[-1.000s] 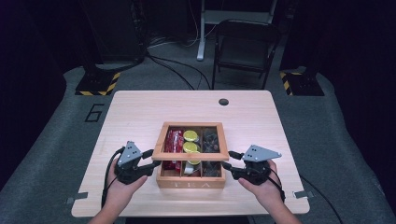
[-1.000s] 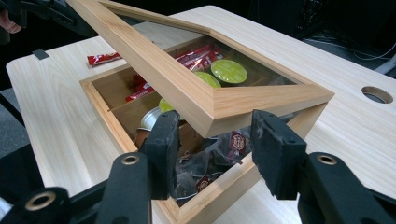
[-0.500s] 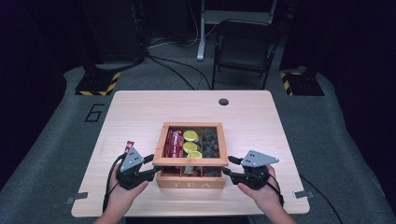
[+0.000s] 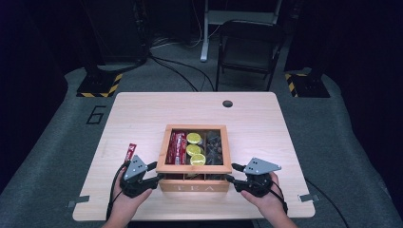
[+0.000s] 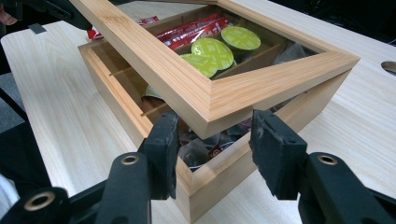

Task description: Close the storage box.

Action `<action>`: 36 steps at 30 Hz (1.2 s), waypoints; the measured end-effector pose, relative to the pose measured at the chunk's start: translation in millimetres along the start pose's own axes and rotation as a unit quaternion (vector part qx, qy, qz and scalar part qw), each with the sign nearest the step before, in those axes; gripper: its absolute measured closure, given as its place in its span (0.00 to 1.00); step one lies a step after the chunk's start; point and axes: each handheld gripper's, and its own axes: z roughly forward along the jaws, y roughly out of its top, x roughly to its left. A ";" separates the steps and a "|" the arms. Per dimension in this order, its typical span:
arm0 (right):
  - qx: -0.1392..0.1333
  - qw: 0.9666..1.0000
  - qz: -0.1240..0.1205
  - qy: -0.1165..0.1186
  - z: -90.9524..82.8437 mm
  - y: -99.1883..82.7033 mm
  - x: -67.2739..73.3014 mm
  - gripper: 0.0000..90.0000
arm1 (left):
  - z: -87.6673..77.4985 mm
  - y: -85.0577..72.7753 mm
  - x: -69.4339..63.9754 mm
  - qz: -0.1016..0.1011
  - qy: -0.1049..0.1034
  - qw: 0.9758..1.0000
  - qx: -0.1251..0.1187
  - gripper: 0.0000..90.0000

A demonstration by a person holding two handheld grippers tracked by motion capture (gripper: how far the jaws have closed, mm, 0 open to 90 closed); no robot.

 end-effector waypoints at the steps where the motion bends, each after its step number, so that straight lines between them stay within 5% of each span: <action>1: 0.000 1.000 0.006 -0.004 0.8 -1.1 0.9 0.58 | 0.5 -1.7 0.1 0.000 -0.001 1.000 0.000 0.58; 19: 0.020 1.000 0.011 0.010 9.7 -16.3 0.8 0.57 | 7.7 -15.1 -1.7 -0.003 -0.007 1.000 0.021 0.56; 36: 0.033 0.999 0.014 0.016 13.3 -19.7 0.1 0.58 | 5.3 -15.4 -0.1 -0.005 -0.034 0.999 0.034 0.51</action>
